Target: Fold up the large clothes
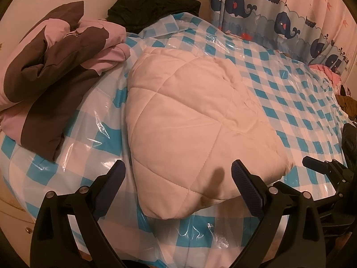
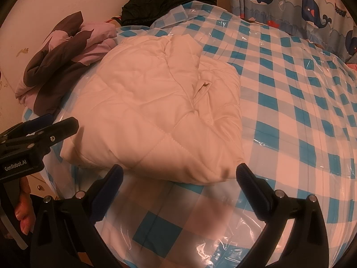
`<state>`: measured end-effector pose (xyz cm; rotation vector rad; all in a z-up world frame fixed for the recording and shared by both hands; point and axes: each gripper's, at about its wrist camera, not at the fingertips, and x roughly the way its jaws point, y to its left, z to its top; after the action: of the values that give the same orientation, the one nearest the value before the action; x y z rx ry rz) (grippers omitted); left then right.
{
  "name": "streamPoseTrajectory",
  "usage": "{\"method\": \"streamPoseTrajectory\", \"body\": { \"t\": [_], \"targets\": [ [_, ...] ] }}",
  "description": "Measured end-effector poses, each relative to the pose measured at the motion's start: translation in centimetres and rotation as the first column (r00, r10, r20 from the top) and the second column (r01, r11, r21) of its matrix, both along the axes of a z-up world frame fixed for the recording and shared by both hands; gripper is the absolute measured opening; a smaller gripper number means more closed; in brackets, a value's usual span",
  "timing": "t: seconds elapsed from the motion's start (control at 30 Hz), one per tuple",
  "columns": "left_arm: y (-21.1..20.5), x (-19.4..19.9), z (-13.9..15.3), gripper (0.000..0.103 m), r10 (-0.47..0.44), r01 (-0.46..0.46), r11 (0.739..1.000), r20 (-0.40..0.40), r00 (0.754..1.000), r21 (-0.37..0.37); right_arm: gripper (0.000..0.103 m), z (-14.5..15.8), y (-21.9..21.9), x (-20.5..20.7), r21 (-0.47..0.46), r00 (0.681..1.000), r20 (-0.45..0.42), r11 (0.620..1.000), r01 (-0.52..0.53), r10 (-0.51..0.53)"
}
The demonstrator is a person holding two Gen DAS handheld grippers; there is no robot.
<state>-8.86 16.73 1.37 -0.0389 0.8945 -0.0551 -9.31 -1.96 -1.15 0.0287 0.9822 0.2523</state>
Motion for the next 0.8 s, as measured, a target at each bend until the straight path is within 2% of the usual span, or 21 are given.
{"method": "streamPoseTrajectory", "body": {
  "t": [0.57,0.8],
  "targets": [
    [0.49,0.36,-0.85,0.092,0.002,-0.002,1.0,-0.04,0.999,-0.004,0.098,-0.04,0.17,-0.13,-0.001,1.0,-0.001,1.0,0.002,-0.002],
    [0.62,0.29,-0.66,0.092,0.012,-0.011,1.0,-0.026,1.0,0.022,0.098,-0.07,0.15,-0.11,0.0,1.0,-0.003,1.0,0.003,-0.003]
  ]
}}
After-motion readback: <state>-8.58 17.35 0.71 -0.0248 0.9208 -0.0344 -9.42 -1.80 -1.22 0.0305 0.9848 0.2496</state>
